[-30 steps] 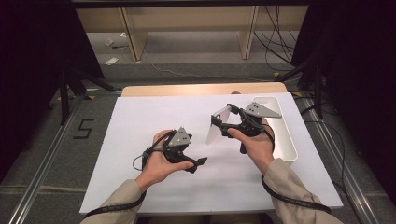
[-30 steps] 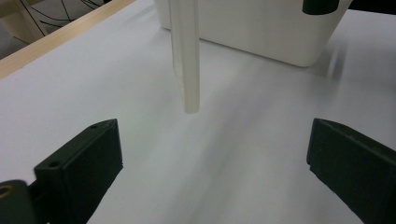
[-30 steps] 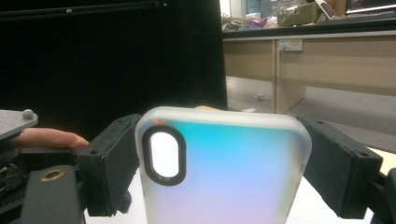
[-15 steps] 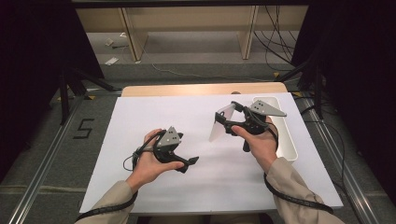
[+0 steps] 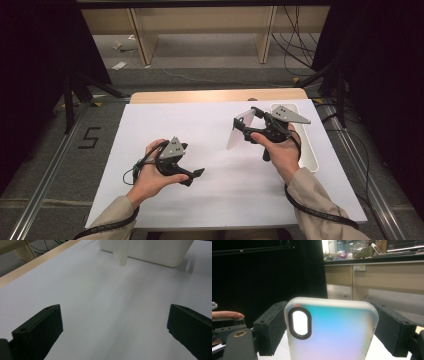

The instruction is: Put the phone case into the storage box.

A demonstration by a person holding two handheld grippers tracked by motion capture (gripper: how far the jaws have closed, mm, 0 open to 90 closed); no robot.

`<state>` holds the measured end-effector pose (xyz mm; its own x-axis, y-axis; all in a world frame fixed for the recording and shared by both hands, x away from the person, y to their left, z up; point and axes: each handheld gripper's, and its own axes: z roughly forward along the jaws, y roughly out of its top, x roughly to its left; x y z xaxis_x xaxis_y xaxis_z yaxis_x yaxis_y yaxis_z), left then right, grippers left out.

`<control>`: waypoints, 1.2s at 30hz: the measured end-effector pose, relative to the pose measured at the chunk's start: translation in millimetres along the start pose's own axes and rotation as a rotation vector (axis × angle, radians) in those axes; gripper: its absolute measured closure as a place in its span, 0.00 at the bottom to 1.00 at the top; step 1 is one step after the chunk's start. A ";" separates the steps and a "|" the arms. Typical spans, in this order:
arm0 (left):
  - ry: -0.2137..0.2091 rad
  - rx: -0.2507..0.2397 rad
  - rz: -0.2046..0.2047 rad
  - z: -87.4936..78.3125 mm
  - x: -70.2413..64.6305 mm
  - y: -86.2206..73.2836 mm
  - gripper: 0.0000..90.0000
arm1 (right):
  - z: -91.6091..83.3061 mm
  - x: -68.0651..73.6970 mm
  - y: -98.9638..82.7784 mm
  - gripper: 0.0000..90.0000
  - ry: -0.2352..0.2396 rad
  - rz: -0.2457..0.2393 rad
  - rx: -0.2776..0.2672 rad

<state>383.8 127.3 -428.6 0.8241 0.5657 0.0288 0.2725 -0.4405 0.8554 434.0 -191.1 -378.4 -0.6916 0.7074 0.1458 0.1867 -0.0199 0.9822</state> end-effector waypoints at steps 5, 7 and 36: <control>0.008 0.001 -0.006 -3.0 2.0 -3.3 0.00 | -2.6 -3.1 2.2 0.20 -0.012 0.002 -0.012; 0.012 0.004 -0.004 -4.1 2.7 -4.2 0.00 | -3.9 -4.5 3.2 0.20 -0.017 0.002 -0.012; 0.026 0.008 -0.012 -11.5 8.0 -13.4 0.00 | -18.0 -19.5 15.8 0.20 -0.070 0.004 -0.054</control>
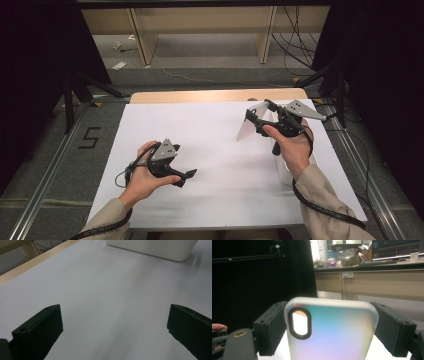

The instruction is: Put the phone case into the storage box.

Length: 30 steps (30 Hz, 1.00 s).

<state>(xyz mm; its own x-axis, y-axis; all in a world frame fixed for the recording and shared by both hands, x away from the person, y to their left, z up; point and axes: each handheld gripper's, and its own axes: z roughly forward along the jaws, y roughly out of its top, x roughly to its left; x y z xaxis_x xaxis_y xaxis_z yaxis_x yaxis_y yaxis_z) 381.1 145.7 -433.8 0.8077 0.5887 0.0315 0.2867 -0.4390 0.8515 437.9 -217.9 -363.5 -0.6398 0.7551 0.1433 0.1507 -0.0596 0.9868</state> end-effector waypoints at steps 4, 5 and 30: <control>0.002 -0.002 -0.003 -0.2 0.7 -0.6 0.00 | -2.0 -2.3 2.2 0.20 -0.008 0.000 -0.008; 0.004 -0.001 -0.004 -0.1 0.8 -0.8 0.00 | -2.5 -2.9 2.7 0.20 -0.011 -0.001 -0.010; 0.005 -0.003 -0.003 -0.3 1.7 -1.0 0.00 | -14.9 -16.9 14.5 0.20 -0.066 -0.004 -0.051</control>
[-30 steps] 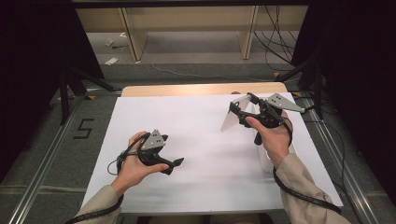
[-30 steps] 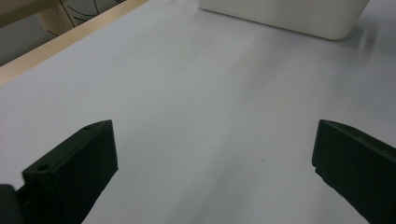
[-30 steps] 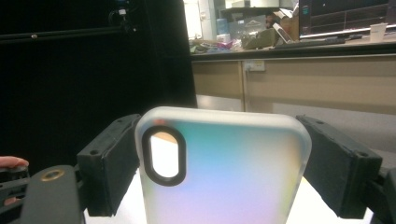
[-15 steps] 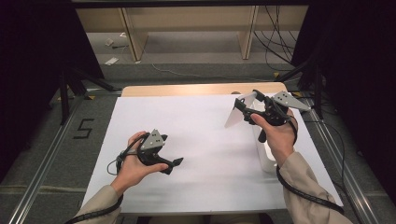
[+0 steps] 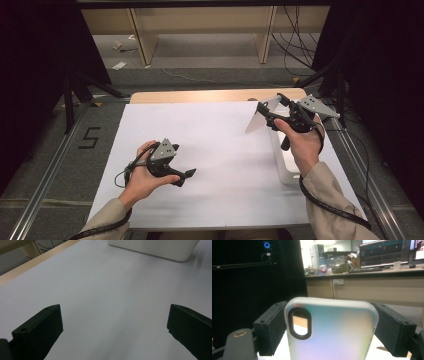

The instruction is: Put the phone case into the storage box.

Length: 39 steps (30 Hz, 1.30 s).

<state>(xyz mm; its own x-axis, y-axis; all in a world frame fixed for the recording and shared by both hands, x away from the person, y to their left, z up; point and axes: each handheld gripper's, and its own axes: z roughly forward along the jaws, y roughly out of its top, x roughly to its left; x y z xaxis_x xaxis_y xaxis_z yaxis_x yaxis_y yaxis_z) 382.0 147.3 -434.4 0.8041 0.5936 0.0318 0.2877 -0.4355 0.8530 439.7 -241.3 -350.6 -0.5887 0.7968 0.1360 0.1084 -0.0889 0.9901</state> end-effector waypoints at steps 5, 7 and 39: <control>0.000 -0.004 -0.003 -0.3 0.0 0.2 0.00 | -1.7 -2.3 1.8 0.20 -0.010 0.003 -0.008; 0.000 -0.003 -0.003 -0.5 0.1 0.3 0.00 | -2.5 -3.3 2.7 0.20 -0.013 0.003 -0.010; 0.003 -0.008 -0.005 -1.2 1.2 0.7 0.00 | -11.8 -18.8 7.5 0.20 -0.084 0.006 -0.021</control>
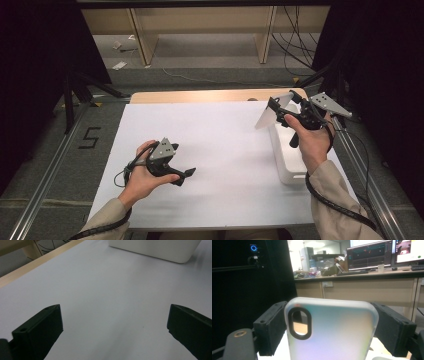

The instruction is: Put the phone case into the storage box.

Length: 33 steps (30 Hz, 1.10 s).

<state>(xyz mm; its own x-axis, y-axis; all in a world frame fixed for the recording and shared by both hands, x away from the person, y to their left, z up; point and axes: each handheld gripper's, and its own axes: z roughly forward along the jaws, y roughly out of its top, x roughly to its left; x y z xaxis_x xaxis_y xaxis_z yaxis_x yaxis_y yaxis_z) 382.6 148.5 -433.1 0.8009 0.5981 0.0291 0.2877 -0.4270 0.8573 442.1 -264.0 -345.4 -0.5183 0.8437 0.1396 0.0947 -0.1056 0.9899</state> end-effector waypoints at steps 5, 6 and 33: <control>0.000 -0.001 0.000 -0.1 0.1 0.1 0.00 | -1.2 -2.0 0.7 0.20 -0.006 0.001 -0.003; 0.000 -0.001 0.000 -0.1 0.1 0.1 0.00 | -1.5 -2.5 0.8 0.20 -0.008 0.003 -0.003; 0.004 -0.003 0.000 -0.6 0.7 0.4 0.00 | -6.8 -13.8 2.8 0.20 -0.066 -0.006 -0.001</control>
<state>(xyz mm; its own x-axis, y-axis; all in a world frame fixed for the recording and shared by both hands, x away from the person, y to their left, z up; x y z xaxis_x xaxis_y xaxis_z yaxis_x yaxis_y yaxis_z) 382.9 149.2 -432.4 0.7988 0.6008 0.0317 0.2855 -0.4249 0.8590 443.7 -279.5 -344.3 -0.4617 0.8772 0.1320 0.0909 -0.1012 0.9907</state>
